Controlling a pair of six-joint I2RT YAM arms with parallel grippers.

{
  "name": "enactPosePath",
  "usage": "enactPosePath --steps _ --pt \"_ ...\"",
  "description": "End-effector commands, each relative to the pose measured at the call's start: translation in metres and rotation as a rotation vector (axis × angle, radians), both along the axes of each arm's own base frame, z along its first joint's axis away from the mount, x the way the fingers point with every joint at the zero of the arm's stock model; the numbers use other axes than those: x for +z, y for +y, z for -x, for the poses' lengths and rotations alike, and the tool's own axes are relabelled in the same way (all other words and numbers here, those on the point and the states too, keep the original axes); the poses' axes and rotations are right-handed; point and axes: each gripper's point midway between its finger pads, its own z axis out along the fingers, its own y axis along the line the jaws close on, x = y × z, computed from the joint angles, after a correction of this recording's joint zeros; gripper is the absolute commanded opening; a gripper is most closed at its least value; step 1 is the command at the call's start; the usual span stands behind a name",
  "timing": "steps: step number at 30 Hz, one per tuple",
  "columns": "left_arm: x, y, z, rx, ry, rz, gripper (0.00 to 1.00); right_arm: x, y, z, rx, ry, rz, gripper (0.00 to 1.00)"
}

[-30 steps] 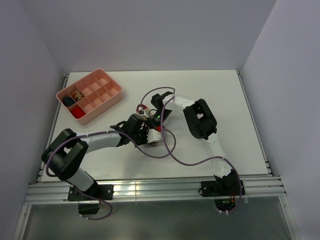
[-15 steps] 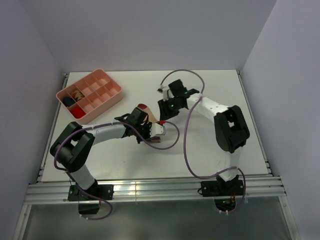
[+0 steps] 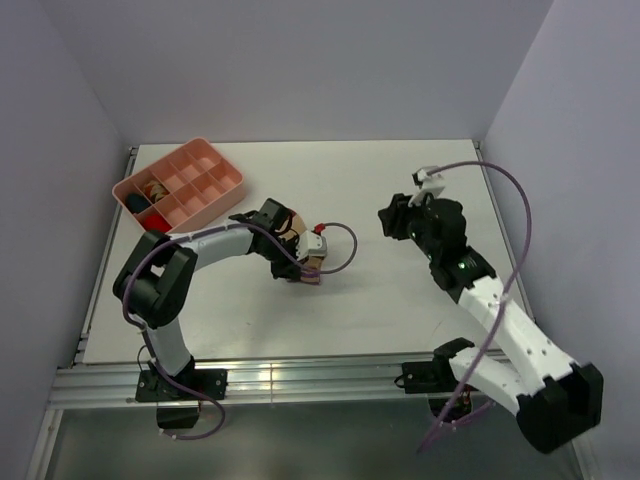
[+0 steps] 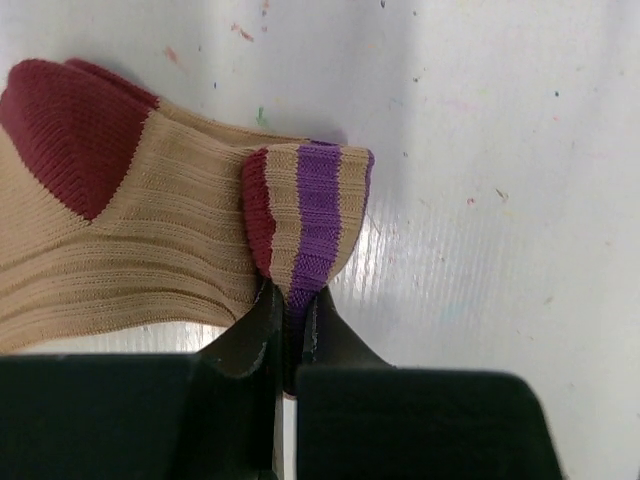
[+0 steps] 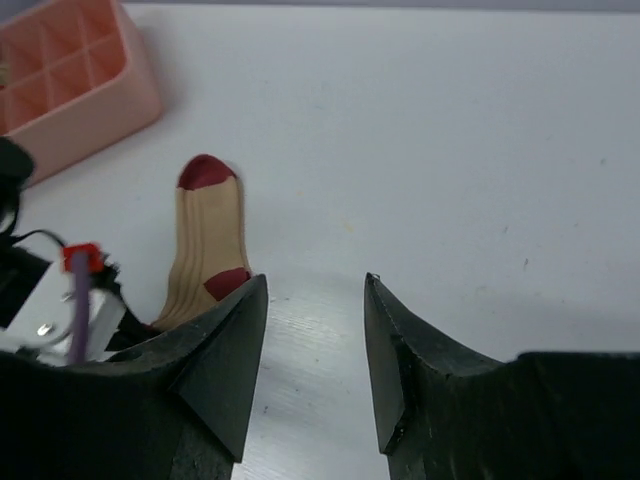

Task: Roll the socks
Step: Roll the sock at the center of the board.

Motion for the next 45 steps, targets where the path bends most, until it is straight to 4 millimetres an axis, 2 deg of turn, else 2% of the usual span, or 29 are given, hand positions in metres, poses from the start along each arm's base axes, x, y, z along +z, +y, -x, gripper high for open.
enactPosePath --steps 1,2,3,9,10,17,21,22,23,24,25,26,27,28,29,30,31,34,36,37,39,40,42,43,45 --pt "0.003 0.004 0.007 -0.002 0.093 0.026 0.0 0.039 0.004 0.02 0.025 -0.201 -0.03 0.51" --pt "0.003 0.003 0.007 0.004 0.106 0.024 0.0 0.031 0.007 0.026 0.042 -0.202 -0.003 0.51" --pt "0.004 0.003 0.007 0.004 0.123 0.023 0.0 0.031 0.023 0.038 0.1 -0.213 0.005 0.51" --pt "0.0 0.005 0.004 0.051 0.183 0.029 0.0 0.005 0.068 0.07 0.257 -0.202 0.104 0.52" --pt "0.002 0.005 0.002 0.06 0.168 0.033 0.0 -0.001 0.081 0.077 0.3 -0.193 0.111 0.51" --pt "-0.005 0.012 0.0 0.11 0.189 0.004 0.0 -0.037 0.125 0.094 0.434 -0.167 0.238 0.52" --pt "-0.007 0.012 -0.002 0.114 0.212 0.0 0.0 -0.045 0.134 0.106 0.422 -0.192 0.283 0.53" --pt "-0.01 0.014 -0.002 0.114 0.221 -0.005 0.0 -0.049 0.13 0.11 0.399 -0.193 0.274 0.53" --pt "-0.01 0.014 -0.002 0.114 0.228 -0.006 0.0 -0.042 0.123 0.107 0.336 -0.221 0.252 0.53" --pt "-0.011 0.015 -0.004 0.121 0.228 -0.011 0.0 -0.037 0.121 0.112 0.314 -0.246 0.232 0.53" --pt "-0.011 0.016 -0.004 0.122 0.23 -0.013 0.0 -0.03 0.099 0.109 0.206 -0.277 0.207 0.54" --pt "-0.012 0.018 -0.004 0.126 0.231 -0.018 0.0 -0.02 0.096 0.111 0.182 -0.293 0.132 0.57" --pt "-0.013 0.018 -0.006 0.131 0.222 -0.022 0.0 -0.013 0.093 0.113 0.186 -0.318 0.102 0.66" --pt "-0.014 0.019 -0.007 0.138 0.219 -0.025 0.0 -0.001 0.093 0.119 0.214 -0.353 0.04 0.72" --pt "-0.011 0.018 -0.01 0.141 0.215 -0.021 0.0 -0.004 0.094 0.121 0.246 -0.385 0.058 0.8" --pt "-0.01 0.017 -0.012 0.144 0.221 -0.015 0.0 -0.004 0.097 0.123 0.273 -0.395 0.06 0.92" --pt "-0.012 0.018 -0.013 0.154 0.234 -0.021 0.0 -0.005 0.106 0.125 0.313 -0.389 0.078 0.93" --pt "-0.014 0.02 -0.022 0.174 0.24 -0.03 0.0 -0.033 0.127 0.126 0.412 -0.314 0.222 0.85" --pt "-0.014 0.021 -0.025 0.18 0.244 -0.034 0.0 -0.047 0.14 0.129 0.476 -0.291 0.271 0.85" --pt "-0.017 0.022 -0.025 0.185 0.259 -0.036 0.0 -0.063 0.147 0.128 0.508 -0.269 0.315 0.85" --pt "-0.017 0.022 -0.026 0.191 0.264 -0.033 0.0 -0.075 0.157 0.127 0.55 -0.272 0.365 0.84" --pt "-0.018 0.022 -0.027 0.192 0.268 -0.036 0.0 -0.094 0.162 0.125 0.567 -0.243 0.422 0.84" --pt "-0.017 0.023 -0.029 0.202 0.271 -0.035 0.0 -0.098 0.171 0.119 0.58 -0.256 0.46 0.84" --pt "-0.017 0.024 -0.03 0.205 0.271 -0.035 0.0 -0.112 0.175 0.117 0.593 -0.241 0.5 0.84" --pt "-0.015 0.024 -0.032 0.206 0.275 -0.031 0.0 -0.11 0.183 0.109 0.588 -0.257 0.534 0.82"
